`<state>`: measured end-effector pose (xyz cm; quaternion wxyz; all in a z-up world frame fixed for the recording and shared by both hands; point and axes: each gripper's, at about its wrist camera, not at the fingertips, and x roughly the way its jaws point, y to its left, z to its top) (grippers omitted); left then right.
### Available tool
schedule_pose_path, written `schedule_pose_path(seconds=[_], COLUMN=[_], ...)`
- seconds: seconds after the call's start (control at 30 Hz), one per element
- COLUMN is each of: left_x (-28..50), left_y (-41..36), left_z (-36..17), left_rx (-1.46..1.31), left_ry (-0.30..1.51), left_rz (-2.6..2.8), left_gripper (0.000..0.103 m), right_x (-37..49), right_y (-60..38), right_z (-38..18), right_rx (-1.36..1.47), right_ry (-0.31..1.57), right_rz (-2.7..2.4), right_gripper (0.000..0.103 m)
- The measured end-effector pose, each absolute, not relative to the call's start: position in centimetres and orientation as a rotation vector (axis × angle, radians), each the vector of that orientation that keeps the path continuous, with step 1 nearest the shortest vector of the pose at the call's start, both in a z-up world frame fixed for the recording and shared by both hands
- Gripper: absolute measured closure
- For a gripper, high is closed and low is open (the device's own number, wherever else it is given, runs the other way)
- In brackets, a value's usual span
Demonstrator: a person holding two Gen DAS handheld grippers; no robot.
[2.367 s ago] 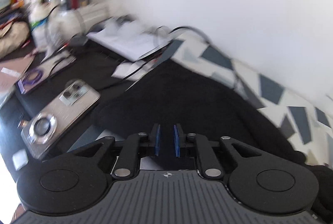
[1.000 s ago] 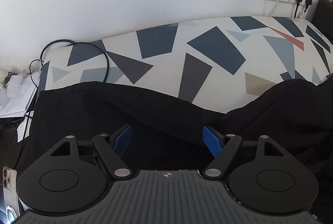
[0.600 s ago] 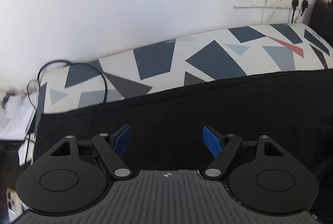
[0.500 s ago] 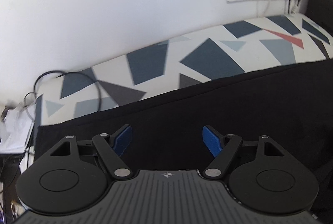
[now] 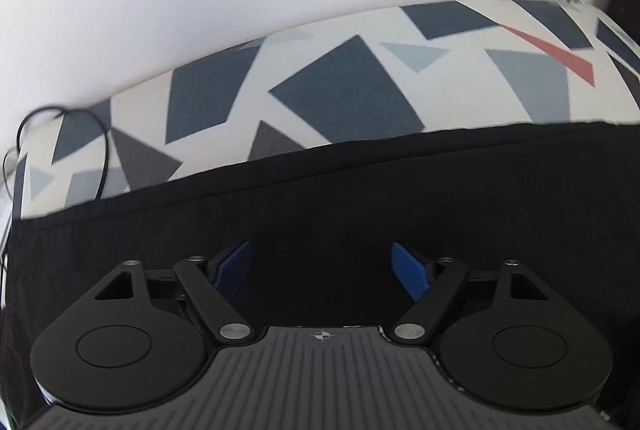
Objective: Fold clothes
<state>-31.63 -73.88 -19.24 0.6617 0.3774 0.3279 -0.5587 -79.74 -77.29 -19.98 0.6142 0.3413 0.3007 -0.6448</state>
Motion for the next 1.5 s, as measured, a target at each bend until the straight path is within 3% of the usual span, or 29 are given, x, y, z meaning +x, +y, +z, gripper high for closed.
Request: schedule_pose_path(seconds=[0.17,0.4,0.9,1.03,1.13,1.2,1.23,1.33,1.5], left_x=[-30.9,-30.8,-31.2,-30.4,-29.1,-28.0,-27.3,-23.7,-16.0], left_y=[-74.1,-75.4,-81.4,-81.7,-79.7,-77.1,-75.5,-70.6,-60.9], left_z=[-19.6,-19.8,-20.2,-20.1,-19.0,-17.6,-16.7,-15.4,-15.7], left_rx=[0.785,0.725,0.621,0.547,0.517,0.49,0.475,0.422,0.237], left_ry=[0.782,0.774,0.737,0.81,0.834,0.794,0.77,0.79,1.0], left_rz=[-1.236,-1.172,-1.054,-1.034,-0.998,-0.999,-0.992,-0.899,-0.58], left_gripper=[0.015,0.015,0.014,0.014,0.023,0.023,0.023,0.023,0.023], right_x=[-79.3,-78.3,-75.7,-75.5,-74.8,-74.4,-74.2,-73.1,-67.8], right_y=[-78.2,-81.1,-92.7,-93.3,-92.5,-91.2,-90.4,-87.9,-84.1], right_z=[-21.6,-22.2,-22.6,-22.6,-22.1,-20.9,-20.1,-17.8,-15.1], right_rx=[0.814,0.729,0.564,0.536,0.47,0.428,0.415,0.404,0.418], right_ry=[0.785,0.788,0.84,0.858,0.886,0.852,0.813,0.711,0.659], right_rz=[-1.421,-1.447,-1.519,-1.52,-1.512,-1.499,-1.485,-1.412,-1.146], right_gripper=[0.043,0.048,0.049,0.048,0.039,0.022,0.019,0.017,0.016])
